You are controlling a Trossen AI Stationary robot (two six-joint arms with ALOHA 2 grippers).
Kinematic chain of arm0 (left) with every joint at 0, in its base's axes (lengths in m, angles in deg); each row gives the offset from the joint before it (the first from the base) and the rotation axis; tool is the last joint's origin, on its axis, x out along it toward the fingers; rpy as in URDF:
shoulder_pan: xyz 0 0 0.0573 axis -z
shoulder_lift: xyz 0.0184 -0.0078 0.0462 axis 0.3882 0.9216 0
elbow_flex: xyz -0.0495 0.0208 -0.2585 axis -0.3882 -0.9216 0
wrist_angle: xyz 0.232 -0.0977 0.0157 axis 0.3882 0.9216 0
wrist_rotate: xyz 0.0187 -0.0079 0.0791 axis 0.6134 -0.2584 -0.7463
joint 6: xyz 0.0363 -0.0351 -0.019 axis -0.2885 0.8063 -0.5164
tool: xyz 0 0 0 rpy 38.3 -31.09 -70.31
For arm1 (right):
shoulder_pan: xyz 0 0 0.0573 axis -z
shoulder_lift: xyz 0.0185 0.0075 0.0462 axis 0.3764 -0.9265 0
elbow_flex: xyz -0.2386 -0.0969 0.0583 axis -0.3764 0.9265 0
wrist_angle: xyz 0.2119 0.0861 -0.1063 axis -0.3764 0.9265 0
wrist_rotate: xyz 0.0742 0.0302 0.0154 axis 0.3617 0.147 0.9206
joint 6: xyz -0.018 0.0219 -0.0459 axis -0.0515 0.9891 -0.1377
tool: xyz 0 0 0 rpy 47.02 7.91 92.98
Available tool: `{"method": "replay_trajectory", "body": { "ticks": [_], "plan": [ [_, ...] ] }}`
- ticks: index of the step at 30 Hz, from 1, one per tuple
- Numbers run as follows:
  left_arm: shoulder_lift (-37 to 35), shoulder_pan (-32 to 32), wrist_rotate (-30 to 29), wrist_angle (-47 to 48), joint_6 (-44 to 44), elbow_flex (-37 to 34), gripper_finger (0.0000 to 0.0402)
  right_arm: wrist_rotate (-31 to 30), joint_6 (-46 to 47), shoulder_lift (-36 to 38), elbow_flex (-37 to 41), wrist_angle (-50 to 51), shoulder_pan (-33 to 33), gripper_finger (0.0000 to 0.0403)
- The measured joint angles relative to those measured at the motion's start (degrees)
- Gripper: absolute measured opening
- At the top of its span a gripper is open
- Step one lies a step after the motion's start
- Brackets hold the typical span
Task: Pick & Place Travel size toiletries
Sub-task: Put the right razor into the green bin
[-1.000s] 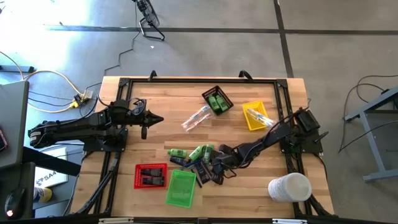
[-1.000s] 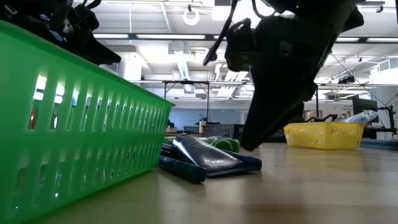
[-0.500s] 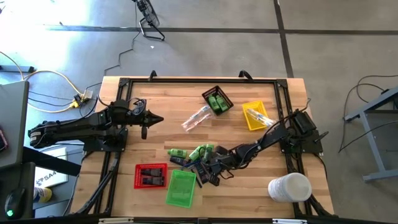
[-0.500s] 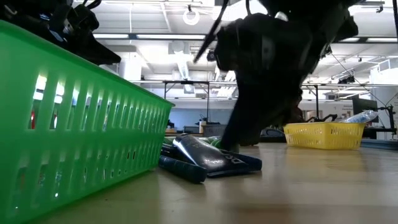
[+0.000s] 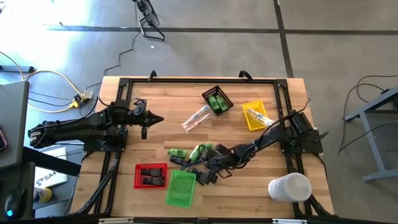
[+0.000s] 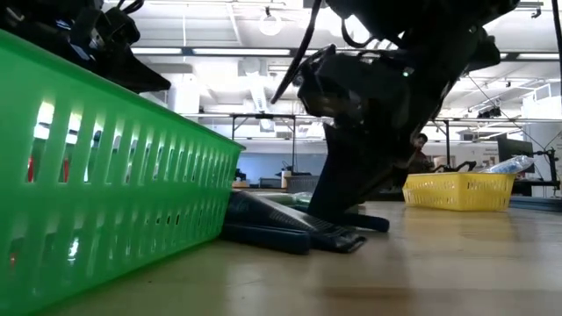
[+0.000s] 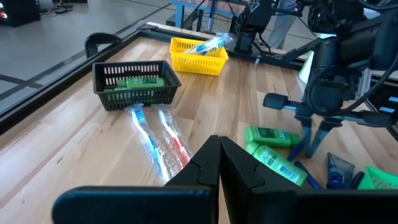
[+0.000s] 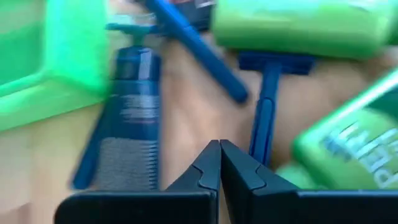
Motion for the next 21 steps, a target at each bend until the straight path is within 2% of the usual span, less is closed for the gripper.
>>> {"method": "replay_trajectory", "body": {
  "ticks": [9, 18, 21],
  "plan": [
    [0.0, 0.0, 0.0, 0.4, 0.0, 0.0, 0.0001, -9.7, 4.9, 0.0, 0.0, 5.0, 0.5, 0.0002],
    [0.0, 0.0, 0.0, 0.6, 0.0, 0.0, 0.0001, -22.7, 9.1, -0.1, 0.1, 9.9, 0.9, 0.0002],
    [0.0, 0.0, 0.0, 0.7, 0.0, 0.0, 0.0001, -23.6, 10.5, -0.1, 0.1, 11.4, 1.3, 0.0002]
  ]
}}
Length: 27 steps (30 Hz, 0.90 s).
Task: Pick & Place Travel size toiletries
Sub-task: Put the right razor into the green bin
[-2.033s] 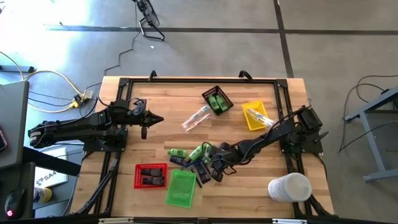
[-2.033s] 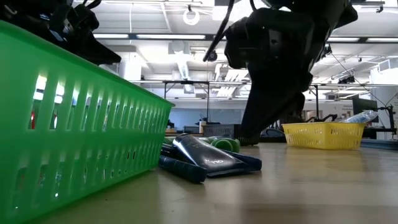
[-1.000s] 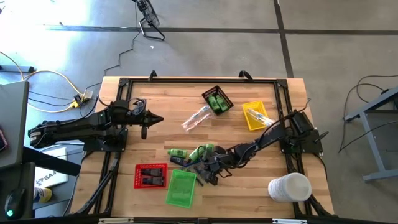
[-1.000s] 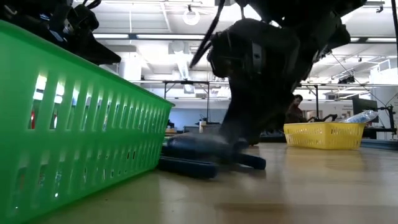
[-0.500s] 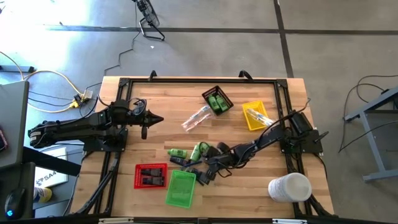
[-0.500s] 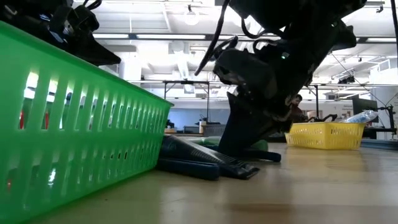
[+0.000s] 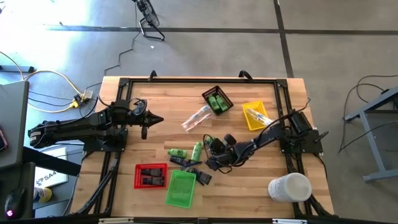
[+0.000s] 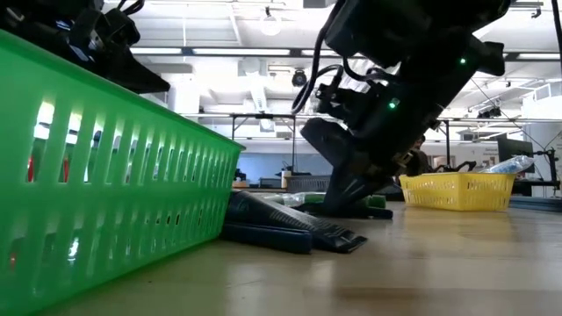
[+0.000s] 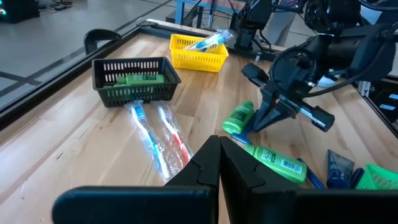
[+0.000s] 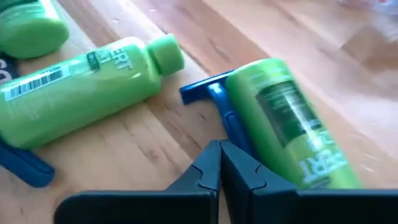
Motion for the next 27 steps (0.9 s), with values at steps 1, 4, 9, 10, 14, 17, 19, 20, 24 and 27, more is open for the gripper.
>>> {"method": "replay_trajectory", "body": {
  "ticks": [1, 4, 9, 10, 14, 17, 19, 20, 24, 27],
  "plan": [
    [0.0, 0.0, 0.0, 0.0, 0.0, 0.0, 0.0001, 1.0, -0.3, 0.0, 0.0, -0.4, 0.1, 0.0002],
    [0.0, 0.0, 0.0, 0.2, 0.0, 0.0, 0.0001, 4.1, -1.3, 0.9, 0.0, -0.5, -0.1, 0.0002],
    [0.0, 0.0, -0.1, 0.2, 0.0, 0.0, 0.0001, 6.3, -5.3, 7.8, -0.1, 2.4, -0.5, 0.0002],
    [0.0, 0.0, -0.1, 0.2, 0.0, 0.0, 0.0001, 6.4, -5.6, 9.4, -0.1, 4.7, -0.3, 0.0002],
    [0.0, 0.0, -0.2, 0.2, 0.0, 0.0, 0.0001, 7.5, -6.6, 14.0, -0.1, 12.5, 1.4, 0.0002],
    [0.0, 0.0, -0.2, 0.2, 0.0, 0.0, 0.0001, 12.4, -7.6, 14.6, -0.1, 12.9, 3.1, 0.0002],
    [0.0, 0.0, -0.2, 0.2, 0.0, 0.0, 0.0001, 15.9, -8.4, 14.3, -0.1, 12.1, 3.9, 0.0002],
    [0.0, 0.0, -0.1, 0.2, 0.0, 0.0, 0.0001, 16.9, -8.5, 13.7, -0.1, 11.7, 4.3, 0.0002],
    [0.0, 0.0, -0.1, 0.2, 0.0, 0.0, 0.0001, 18.6, -8.5, 11.5, 0.2, 12.3, 5.4, 0.0002],
    [0.0, 0.0, -0.1, 0.2, 0.0, 0.0, 0.0001, 20.1, -8.6, 11.3, 0.2, 12.2, 6.1, 0.0002]
  ]
}}
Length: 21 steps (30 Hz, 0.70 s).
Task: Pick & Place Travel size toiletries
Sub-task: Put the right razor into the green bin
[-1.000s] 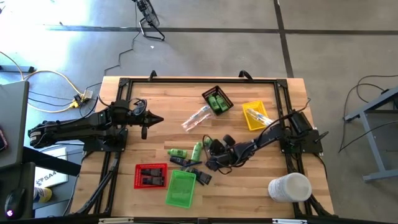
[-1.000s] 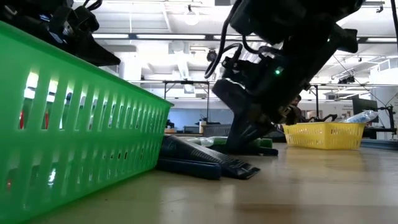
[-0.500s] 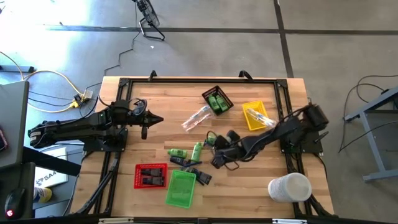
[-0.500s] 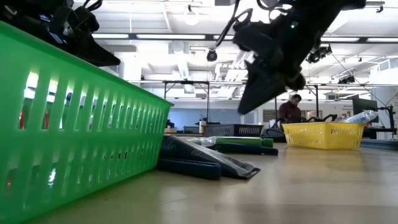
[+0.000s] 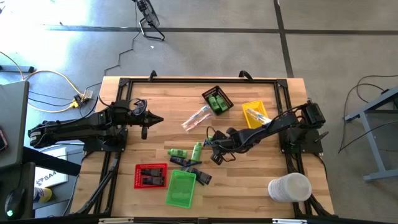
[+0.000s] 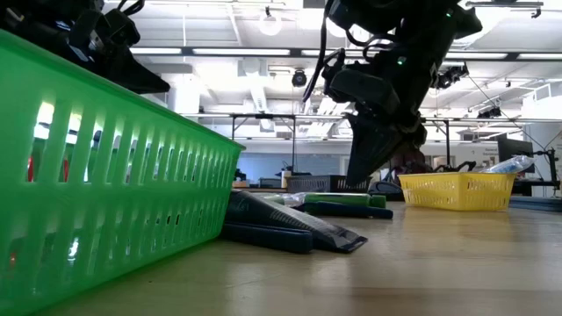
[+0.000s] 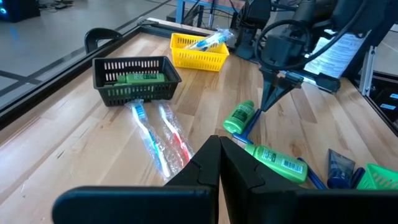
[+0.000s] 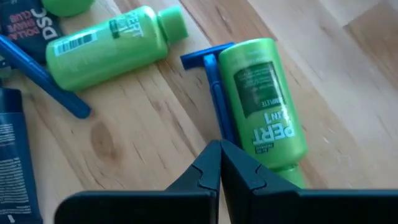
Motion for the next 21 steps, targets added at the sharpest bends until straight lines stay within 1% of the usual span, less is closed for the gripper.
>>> {"method": "replay_trajectory", "body": {
  "ticks": [13, 21],
  "plan": [
    [0.0, 0.0, 0.2, 0.0, 0.0, 0.0, 0.0001, -0.3, -0.3, -2.4, -0.1, -0.7, 2.8, 0.0002],
    [0.0, 0.0, 0.1, 0.0, 0.0, 0.0, 0.0001, -5.4, 0.6, -2.8, -0.1, -0.1, 4.0, 0.0002]
  ]
}}
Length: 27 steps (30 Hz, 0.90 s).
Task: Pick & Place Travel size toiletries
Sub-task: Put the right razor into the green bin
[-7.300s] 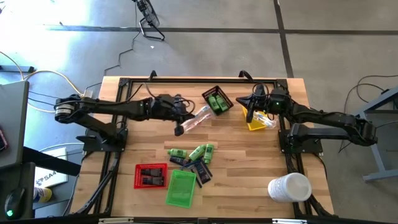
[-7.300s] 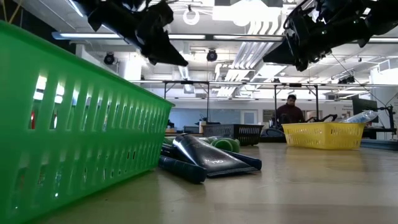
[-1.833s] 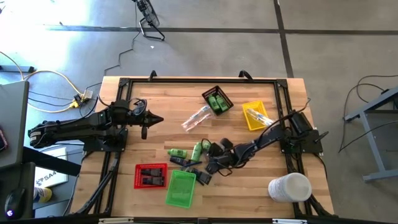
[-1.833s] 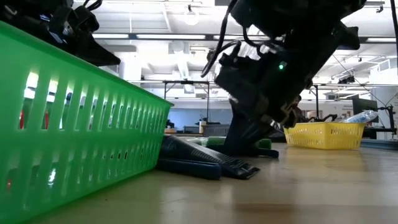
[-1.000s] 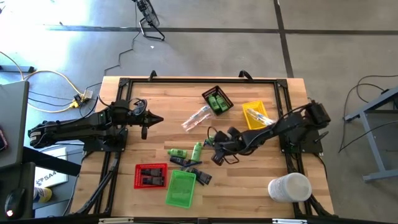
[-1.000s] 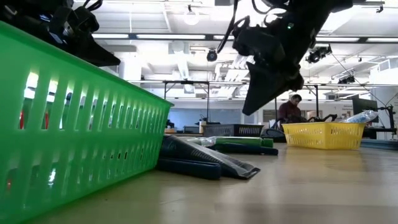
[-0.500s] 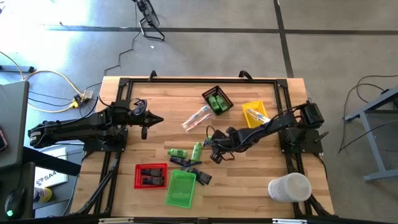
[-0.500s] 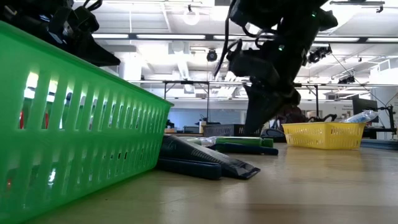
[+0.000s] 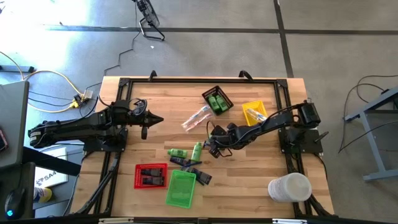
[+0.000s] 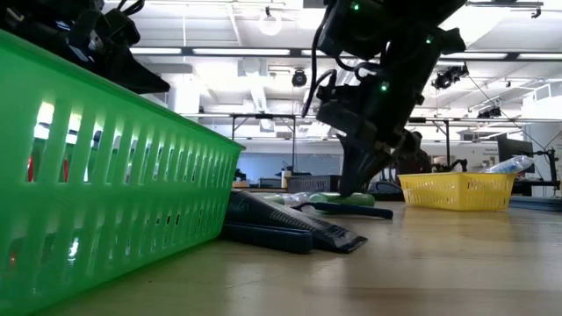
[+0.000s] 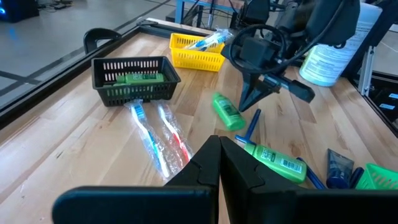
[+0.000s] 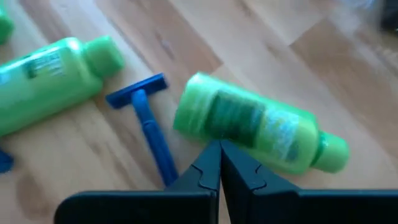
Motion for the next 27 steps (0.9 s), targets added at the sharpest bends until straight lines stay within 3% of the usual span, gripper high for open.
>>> {"method": "replay_trajectory", "body": {
  "ticks": [15, 19, 27],
  "plan": [
    [0.0, 0.0, 0.0, 0.0, -0.1, 0.0, 0.0001, 2.5, -2.6, 0.0, 0.0, -3.7, 0.7, 0.0002],
    [0.0, 0.0, 0.0, 0.0, -0.1, 0.0, 0.0001, 2.3, -5.4, 3.7, 0.1, -1.2, 0.7, 0.0002],
    [0.0, 0.0, 0.0, 0.0, -0.2, 0.0, 0.0001, 9.6, -13.7, 8.2, 0.0, 1.9, 0.5, 0.0005]
  ]
}}
